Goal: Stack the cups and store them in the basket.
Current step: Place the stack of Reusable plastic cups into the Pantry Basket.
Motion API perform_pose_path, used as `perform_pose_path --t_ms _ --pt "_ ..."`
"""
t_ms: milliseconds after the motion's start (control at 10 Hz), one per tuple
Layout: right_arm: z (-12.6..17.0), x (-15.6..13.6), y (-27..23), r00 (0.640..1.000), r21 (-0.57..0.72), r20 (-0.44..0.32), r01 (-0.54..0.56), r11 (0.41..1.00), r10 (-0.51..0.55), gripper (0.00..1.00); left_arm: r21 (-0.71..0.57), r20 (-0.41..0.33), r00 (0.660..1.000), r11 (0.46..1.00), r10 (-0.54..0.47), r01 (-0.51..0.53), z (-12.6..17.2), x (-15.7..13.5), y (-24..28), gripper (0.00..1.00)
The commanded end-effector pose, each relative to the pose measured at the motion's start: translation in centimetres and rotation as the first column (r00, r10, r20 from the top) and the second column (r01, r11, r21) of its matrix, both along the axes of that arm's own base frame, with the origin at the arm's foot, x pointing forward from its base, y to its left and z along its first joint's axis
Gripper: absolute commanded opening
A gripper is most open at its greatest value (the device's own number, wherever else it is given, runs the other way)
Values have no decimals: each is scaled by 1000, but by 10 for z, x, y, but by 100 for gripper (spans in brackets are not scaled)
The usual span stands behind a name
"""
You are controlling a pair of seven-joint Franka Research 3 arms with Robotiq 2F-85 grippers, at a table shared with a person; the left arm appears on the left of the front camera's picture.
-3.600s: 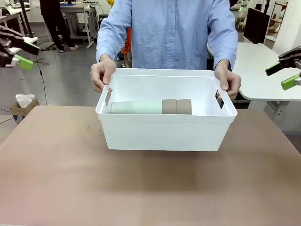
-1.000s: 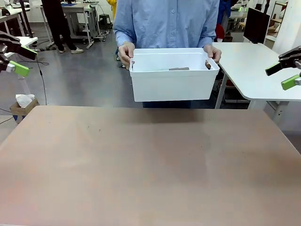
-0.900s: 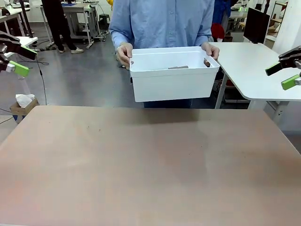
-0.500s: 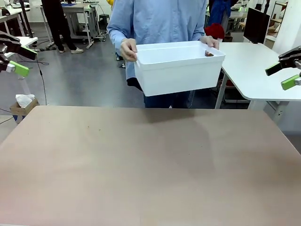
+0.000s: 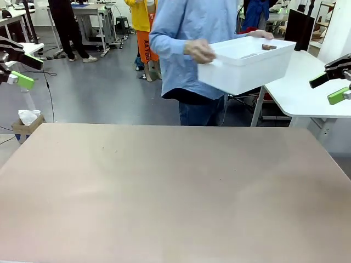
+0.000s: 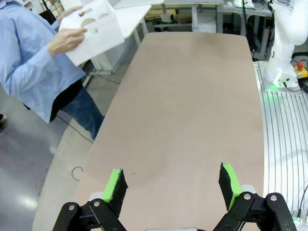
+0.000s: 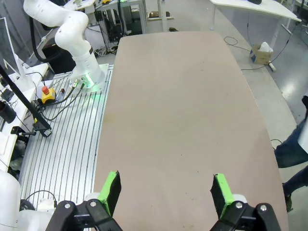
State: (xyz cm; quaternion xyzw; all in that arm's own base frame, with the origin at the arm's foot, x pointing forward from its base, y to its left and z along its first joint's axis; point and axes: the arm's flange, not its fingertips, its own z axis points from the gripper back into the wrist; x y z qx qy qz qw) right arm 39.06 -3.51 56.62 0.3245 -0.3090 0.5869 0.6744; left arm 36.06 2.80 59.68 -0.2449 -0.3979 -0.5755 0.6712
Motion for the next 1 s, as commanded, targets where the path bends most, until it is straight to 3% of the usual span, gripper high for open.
perform_pose_path --t_ms 0,900 --pt "5 1 1 1000 2 -10 5 1000 -5 100 -7 0 1000 1000 2 -2 1 0 -1 100" --pt "5 1 1 1000 2 -10 5 1000 -5 100 -7 0 1000 1000 2 -2 1 0 -1 100"
